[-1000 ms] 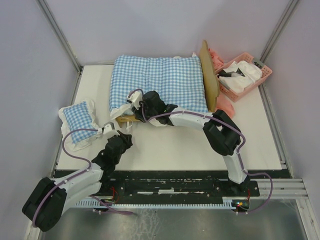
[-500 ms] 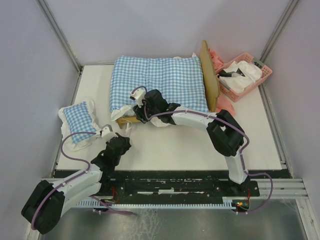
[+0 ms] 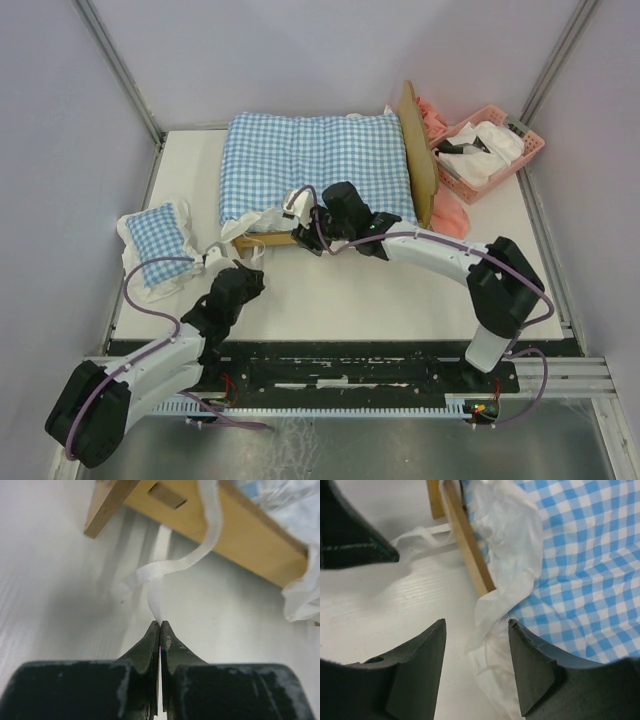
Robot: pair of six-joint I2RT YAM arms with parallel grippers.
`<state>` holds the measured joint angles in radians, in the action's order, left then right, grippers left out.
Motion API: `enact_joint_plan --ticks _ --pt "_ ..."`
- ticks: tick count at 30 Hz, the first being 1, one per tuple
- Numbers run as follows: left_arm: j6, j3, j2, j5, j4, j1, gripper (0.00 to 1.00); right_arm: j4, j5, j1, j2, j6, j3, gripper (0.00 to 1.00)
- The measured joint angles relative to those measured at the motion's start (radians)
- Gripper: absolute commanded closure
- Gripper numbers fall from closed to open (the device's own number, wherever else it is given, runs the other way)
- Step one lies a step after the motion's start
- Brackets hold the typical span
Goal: Set up the pet bed
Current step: Tie the ropes to the bed frame.
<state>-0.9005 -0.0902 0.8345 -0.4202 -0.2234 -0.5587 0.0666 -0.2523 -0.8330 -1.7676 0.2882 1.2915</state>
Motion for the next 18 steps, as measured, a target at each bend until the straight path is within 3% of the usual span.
enact_joint_plan --ticks 6,11,18 --pt "0.019 -0.158 0.017 0.116 0.066 0.083 0.97 -0.119 -0.09 -0.002 0.138 0.159 -0.262 0.4" --pt "0.018 -0.31 0.098 0.209 0.137 0.134 0.97 -0.313 -0.142 -0.028 0.148 0.357 -0.49 0.42" --pt "0.018 -0.373 0.139 0.272 0.227 0.163 0.97 -0.539 -0.011 -0.201 -0.001 0.642 -0.513 0.42"
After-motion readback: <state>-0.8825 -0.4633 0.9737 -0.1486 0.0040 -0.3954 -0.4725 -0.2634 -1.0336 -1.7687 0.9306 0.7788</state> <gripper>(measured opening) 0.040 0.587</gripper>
